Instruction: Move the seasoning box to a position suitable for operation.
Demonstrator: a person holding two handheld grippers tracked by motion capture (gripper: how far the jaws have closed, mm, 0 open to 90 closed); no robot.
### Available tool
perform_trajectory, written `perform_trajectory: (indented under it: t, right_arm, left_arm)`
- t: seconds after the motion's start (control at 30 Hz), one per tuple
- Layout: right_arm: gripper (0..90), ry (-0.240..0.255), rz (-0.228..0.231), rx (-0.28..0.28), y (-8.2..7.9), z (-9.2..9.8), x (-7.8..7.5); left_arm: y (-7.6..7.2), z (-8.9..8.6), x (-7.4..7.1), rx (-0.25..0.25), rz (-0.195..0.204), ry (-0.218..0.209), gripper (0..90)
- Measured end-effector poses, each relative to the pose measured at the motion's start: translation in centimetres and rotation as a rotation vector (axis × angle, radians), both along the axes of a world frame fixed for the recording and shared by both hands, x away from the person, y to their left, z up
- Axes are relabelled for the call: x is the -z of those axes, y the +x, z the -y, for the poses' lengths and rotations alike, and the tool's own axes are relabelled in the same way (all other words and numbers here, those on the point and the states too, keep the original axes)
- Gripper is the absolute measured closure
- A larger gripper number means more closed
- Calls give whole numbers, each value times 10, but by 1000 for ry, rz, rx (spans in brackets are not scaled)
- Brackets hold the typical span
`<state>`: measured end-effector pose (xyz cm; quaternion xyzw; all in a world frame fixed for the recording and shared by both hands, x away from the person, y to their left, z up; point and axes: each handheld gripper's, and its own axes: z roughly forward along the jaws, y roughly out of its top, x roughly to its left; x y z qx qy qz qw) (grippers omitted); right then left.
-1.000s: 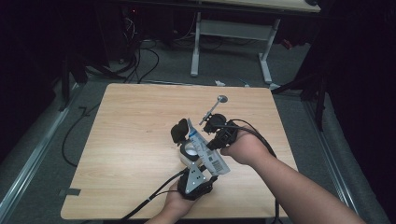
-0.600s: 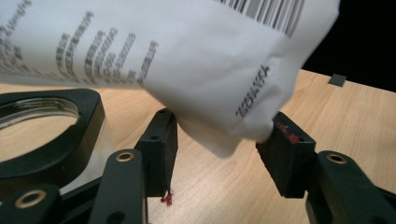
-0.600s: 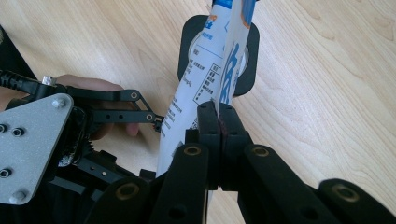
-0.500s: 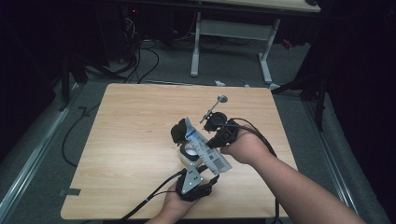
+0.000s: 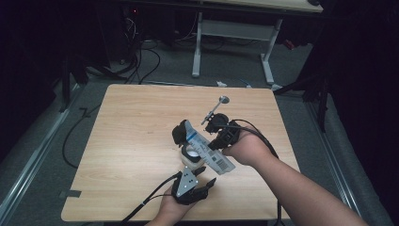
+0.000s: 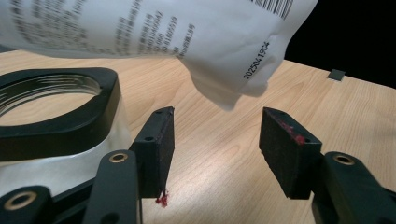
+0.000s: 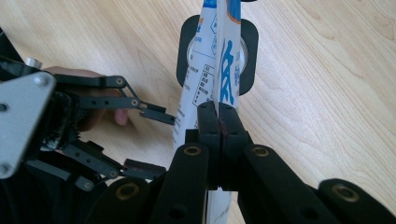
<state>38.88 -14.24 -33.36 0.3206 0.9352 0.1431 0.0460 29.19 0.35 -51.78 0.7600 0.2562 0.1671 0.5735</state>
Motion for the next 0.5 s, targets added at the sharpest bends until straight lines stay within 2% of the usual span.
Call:
perform_trajectory:
  t: [0.27, 0.5]
  right_arm:
    - [900, -3, -4, 3, 1, 3, 4]
    - [900, -6, -6, 7, 0, 6, 9]
  left_arm:
    - [-2, -11, 2, -10, 0, 7, 456]
    - [1, -33, 0, -41, 4, 19, 453]
